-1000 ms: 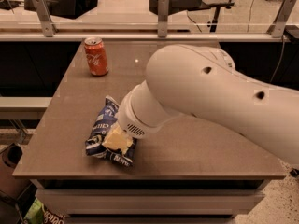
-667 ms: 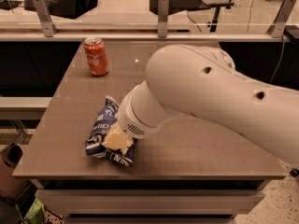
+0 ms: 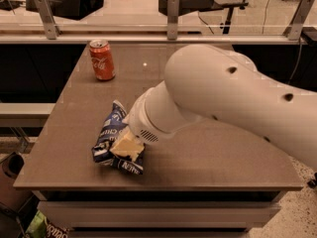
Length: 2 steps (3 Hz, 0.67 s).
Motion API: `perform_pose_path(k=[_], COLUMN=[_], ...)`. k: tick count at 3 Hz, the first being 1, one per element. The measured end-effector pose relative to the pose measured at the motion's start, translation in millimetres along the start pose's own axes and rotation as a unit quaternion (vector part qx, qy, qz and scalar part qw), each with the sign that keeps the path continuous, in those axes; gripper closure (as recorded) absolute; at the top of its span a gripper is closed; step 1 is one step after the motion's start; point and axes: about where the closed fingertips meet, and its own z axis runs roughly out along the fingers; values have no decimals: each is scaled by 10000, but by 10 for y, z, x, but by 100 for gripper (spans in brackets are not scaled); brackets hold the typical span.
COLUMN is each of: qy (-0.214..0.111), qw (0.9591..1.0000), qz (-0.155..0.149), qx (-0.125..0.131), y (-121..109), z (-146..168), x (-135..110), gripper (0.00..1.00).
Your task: Pick blue chip bag
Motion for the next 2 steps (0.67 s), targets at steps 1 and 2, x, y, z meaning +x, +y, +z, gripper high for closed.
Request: perform_pose_path(k=[1,2], qy=[-411,-779], qw=[9989,9963], qz=[-193,-345], qx=[75,121], y=[-185,-345], z=[-202,-336], x=[-70,-129], gripper=[100,100])
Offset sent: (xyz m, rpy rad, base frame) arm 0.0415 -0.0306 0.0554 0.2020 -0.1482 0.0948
